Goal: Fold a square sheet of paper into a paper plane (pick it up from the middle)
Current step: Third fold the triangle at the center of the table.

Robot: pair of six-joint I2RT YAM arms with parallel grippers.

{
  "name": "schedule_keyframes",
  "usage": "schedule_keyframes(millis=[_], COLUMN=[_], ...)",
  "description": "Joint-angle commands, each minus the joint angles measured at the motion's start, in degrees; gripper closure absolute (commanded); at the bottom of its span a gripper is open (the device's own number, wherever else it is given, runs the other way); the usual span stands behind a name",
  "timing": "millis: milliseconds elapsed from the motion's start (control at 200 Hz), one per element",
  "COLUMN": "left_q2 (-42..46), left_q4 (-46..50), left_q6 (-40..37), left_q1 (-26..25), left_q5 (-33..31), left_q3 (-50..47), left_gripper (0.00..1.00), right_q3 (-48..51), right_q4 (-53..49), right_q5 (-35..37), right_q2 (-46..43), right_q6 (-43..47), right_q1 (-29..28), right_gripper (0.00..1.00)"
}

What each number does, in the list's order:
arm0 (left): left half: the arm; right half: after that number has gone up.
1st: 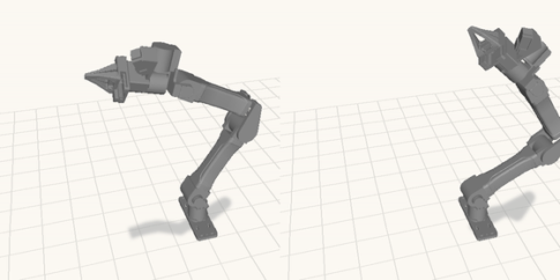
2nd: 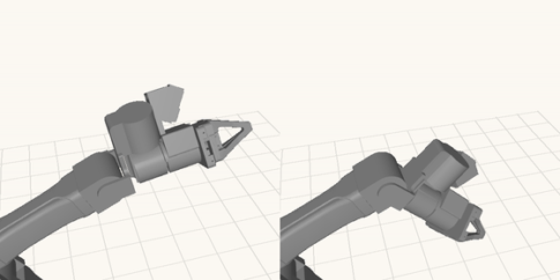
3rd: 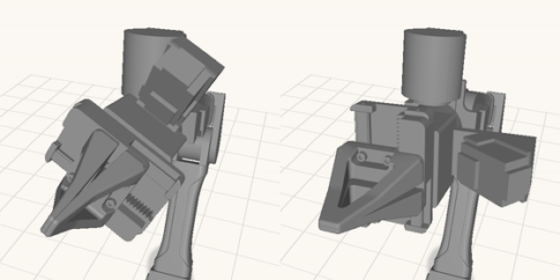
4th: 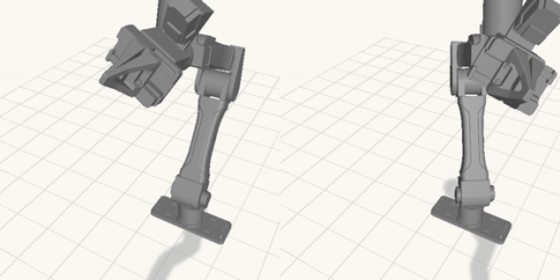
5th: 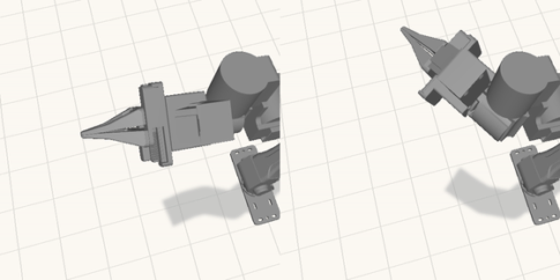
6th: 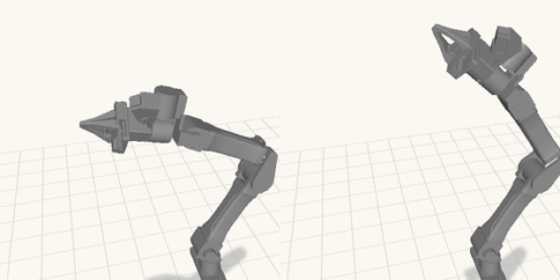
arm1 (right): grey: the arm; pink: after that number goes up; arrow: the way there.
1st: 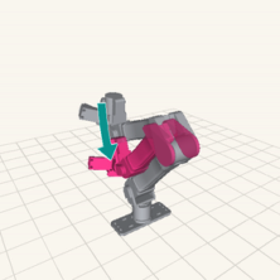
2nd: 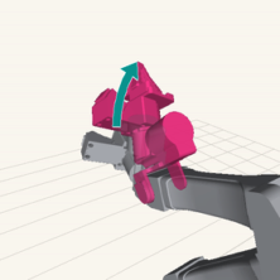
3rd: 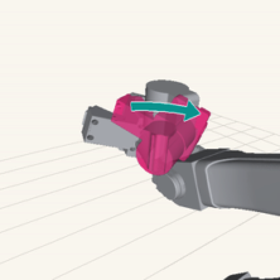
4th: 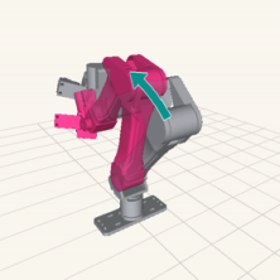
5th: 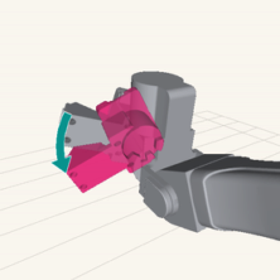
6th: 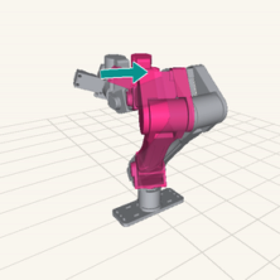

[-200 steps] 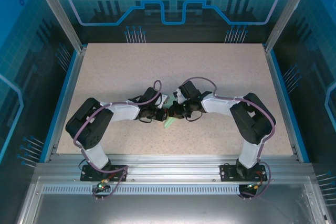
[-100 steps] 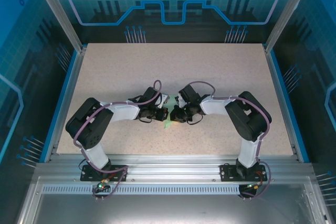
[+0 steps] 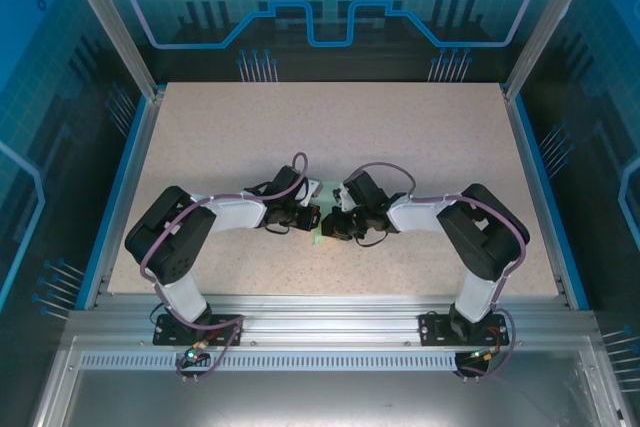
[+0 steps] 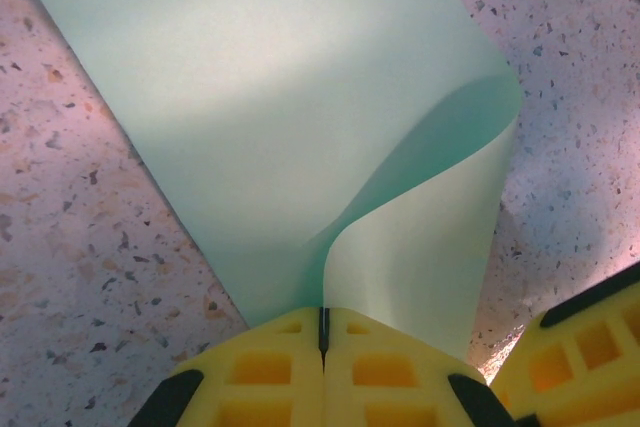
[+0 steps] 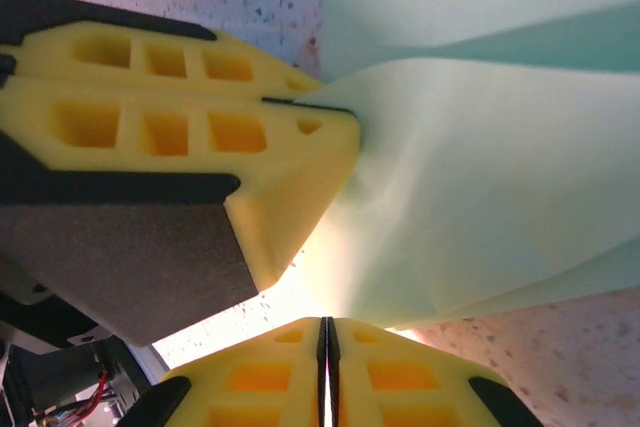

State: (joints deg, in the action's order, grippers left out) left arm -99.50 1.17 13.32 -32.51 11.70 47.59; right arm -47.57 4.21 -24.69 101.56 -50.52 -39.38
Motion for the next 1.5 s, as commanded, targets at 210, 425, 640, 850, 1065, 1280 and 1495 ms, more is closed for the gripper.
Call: schedule_keyframes(millis=[210,425,640,850,1065,1280,1495], left_q2=[-2.49,-3.32,-4.21,-4.64,-4.65,-4.91,-4.58], left_q4=[2.00,1.58,1.56,2.06,2.32,2.28,2.79], left_q6=[-1.10,-1.18,-1.41,-1.80,-1.81,-1.78,-1.84], left_q1=[0.07,0.15,0.36,0.62,0.84,0.85,0.90], left_q5=[1.49,1.42,2.00,2.54,2.81,2.92,2.89], left_q3=[0.75,0.86,1.25,2.14,2.44,2.37,2.41], left_gripper=[0.95,0.95,0.97,0.98,0.98,0.98,0.98], right_q3=[0.61,1.66,3.81,4.39,2.87,2.40,2.78], right_q4=[6.78,9.08,10.96,14.05,12.30,11.99,6.23], right_q5=[0.02,-0.01,-0.09,0.01,2.78,2.43,4.48], right_q2=[4.93,5.68,1.22,0.18,3.99,6.89,-2.60], right_q6=[-3.34,-3.66,-4.18,-5.39,-6.03,-5.64,-3.14], right_q1=[-2.00,-2.18,-2.62,-4.20,-5.36,-5.09,-3.75], right_gripper=[0.90,0.90,0.88,0.88,0.89,0.90,0.89])
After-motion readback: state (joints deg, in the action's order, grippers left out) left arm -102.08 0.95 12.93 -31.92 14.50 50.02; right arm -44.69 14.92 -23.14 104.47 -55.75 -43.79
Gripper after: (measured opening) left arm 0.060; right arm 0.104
